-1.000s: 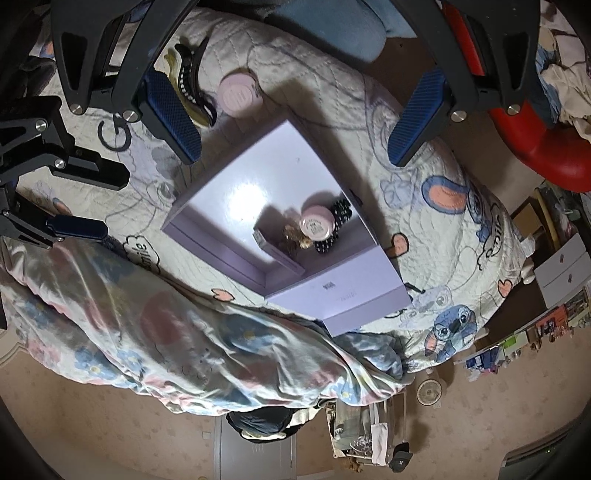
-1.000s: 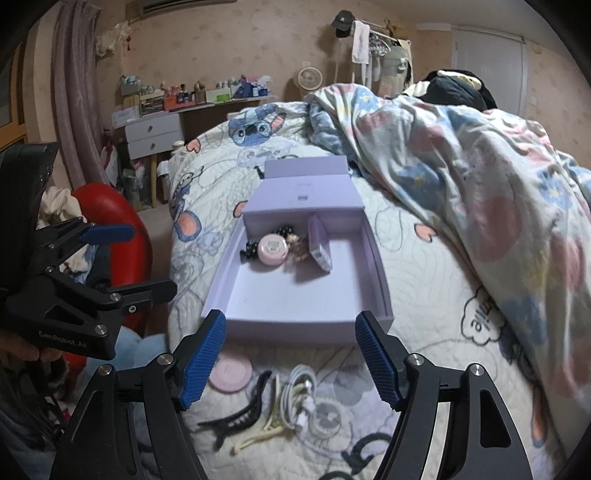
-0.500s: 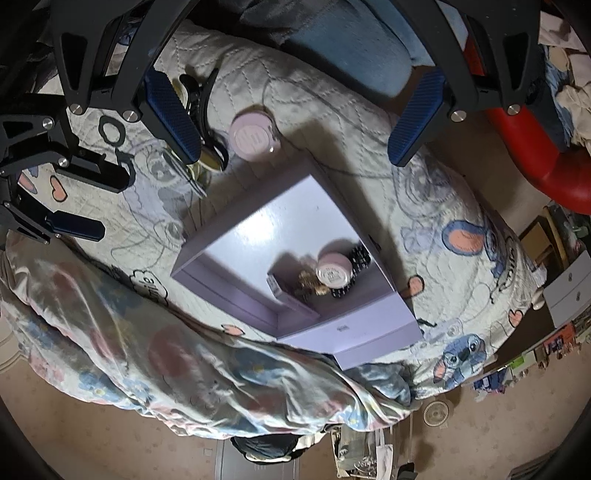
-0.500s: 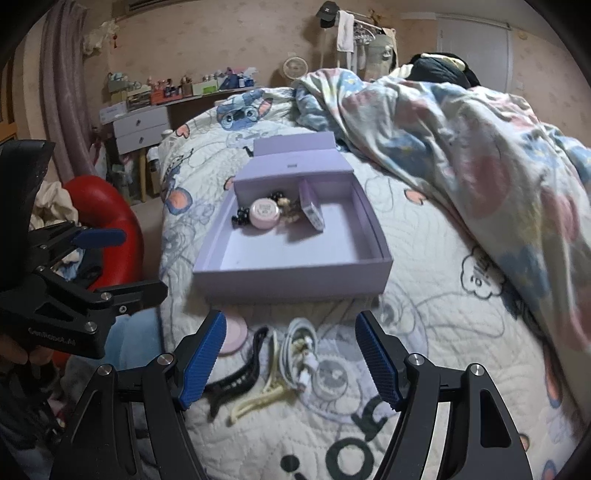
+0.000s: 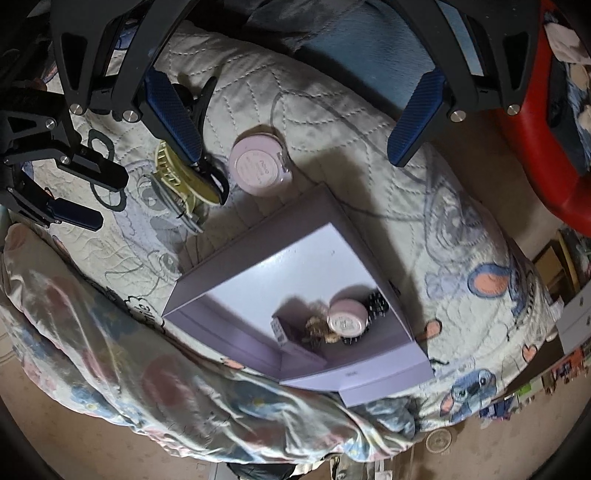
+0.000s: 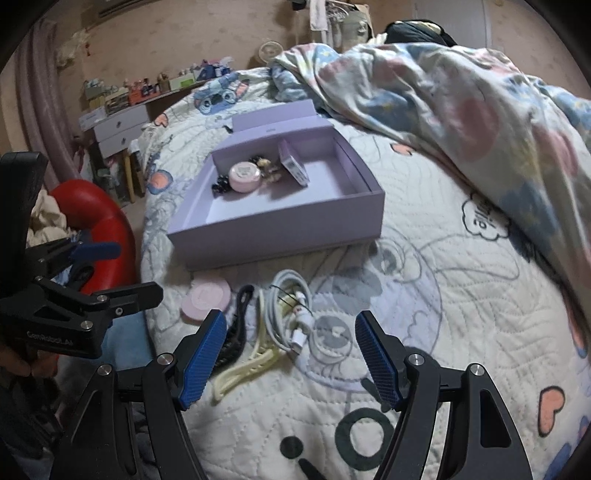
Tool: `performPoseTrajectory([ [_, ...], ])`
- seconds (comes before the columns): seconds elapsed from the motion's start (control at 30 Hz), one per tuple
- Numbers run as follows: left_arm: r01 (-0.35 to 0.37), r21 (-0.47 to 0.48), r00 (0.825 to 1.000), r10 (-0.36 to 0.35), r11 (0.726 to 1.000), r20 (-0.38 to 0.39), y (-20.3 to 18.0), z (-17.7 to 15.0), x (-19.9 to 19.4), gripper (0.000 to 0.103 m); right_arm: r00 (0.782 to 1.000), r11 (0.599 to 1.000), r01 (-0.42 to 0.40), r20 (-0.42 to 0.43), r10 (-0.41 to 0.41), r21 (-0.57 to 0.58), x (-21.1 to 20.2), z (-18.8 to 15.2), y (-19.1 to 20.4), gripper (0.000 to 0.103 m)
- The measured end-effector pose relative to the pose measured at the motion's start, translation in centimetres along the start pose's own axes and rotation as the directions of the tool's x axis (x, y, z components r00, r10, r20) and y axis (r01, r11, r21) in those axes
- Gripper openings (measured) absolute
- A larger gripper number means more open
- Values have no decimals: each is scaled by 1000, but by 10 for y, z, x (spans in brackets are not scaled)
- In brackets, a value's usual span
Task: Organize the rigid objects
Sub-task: 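Grasp the pink 'novo' compact with the left gripper while the right grasps the white cable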
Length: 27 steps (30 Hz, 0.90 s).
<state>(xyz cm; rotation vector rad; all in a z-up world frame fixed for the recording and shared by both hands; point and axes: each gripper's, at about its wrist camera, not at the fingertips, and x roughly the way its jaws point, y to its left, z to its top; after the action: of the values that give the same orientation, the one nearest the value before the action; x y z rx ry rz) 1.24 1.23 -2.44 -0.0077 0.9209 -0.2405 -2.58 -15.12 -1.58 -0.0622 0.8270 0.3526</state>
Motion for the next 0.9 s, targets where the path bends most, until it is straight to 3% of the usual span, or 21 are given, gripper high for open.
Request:
performPoseTrajectory([
  [0.4,30,10,998,-29,1000,-46,-6,-4,35,99,997,997,-31,-63,35,65,28,-6,-16,73],
  [0.53,41,33,997,-38,999,-73,-10,-1,47,92,996,997,-53,-70,58,62,34,-3,-19,72],
  [0.9,57,55,994,-51,997,-101,-12,-1,64,92,986,989,-126,-99,134,80,56,5,-22,67],
])
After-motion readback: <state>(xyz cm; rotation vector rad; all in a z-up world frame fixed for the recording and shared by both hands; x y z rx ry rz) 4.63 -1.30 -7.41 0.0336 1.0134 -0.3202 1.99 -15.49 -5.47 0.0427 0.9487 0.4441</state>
